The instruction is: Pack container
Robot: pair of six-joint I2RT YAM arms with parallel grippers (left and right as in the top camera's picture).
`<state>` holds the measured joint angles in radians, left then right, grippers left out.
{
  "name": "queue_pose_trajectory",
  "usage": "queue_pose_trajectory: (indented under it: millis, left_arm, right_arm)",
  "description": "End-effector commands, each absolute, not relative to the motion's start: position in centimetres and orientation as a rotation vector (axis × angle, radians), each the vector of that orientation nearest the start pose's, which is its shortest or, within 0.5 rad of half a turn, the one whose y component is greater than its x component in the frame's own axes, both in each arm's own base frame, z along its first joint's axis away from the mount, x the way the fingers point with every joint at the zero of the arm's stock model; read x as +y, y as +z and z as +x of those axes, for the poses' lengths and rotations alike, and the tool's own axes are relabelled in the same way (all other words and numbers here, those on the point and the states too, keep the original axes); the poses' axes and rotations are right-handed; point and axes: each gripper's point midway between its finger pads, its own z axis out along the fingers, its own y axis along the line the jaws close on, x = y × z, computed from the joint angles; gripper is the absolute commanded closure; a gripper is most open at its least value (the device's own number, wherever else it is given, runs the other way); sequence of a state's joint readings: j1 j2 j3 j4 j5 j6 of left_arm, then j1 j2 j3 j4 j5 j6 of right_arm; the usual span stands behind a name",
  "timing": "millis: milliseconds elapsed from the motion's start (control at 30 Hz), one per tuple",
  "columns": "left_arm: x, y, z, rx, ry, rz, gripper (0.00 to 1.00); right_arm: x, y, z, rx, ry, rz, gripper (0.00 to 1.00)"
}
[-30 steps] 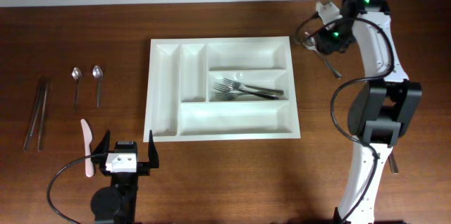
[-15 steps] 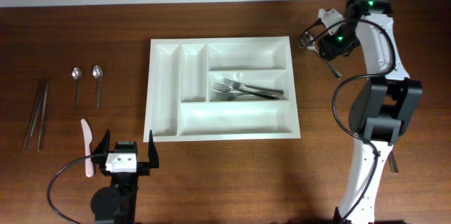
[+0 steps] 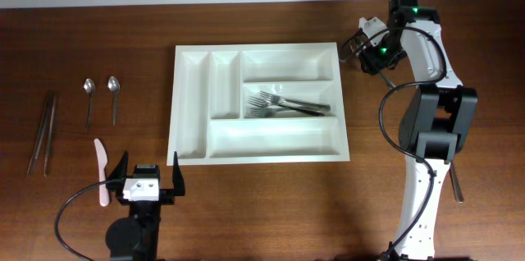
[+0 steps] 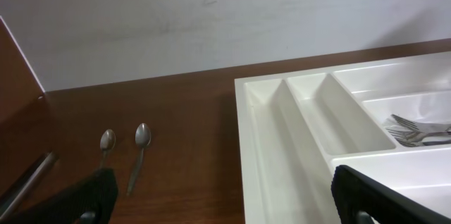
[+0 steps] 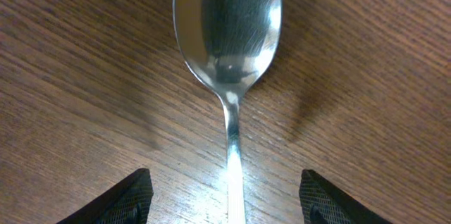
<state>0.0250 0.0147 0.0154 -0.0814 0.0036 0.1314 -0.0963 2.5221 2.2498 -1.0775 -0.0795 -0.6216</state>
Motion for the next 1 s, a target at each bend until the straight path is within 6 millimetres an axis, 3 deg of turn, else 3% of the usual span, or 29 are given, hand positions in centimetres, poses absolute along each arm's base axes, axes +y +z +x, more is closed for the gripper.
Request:
queue_pose_trajectory:
  millis: [0, 167, 467, 833, 967]
  left_arm:
    - [0.7, 15.6, 24.6, 1.650, 0.132, 0.096, 0.01]
    - [0.7, 15.6, 24.6, 1.650, 0.132, 0.096, 0.01]
    - [0.7, 15.6, 24.6, 1.650, 0.132, 0.096, 0.01]
    - [0.7, 15.6, 24.6, 1.650, 0.132, 0.096, 0.01]
    - [0.7, 15.6, 24.6, 1.650, 0.132, 0.096, 0.01]
  right_arm:
    - [-3.6, 1.6, 54.3, 2.794, -0.010, -0.790, 0.33]
    - [-3.6, 0.5, 54.0, 2.817, -0.002, -0.805, 0.33]
    - [-3.6, 0.4, 54.0, 2.812, -0.003, -0.820, 0.42]
    - [-3.6, 0.5, 54.2, 2.805, -0.001, -0.819, 0.72]
    - [-3.6, 0.5, 54.3, 2.800, -0.005, -0.818, 0.76]
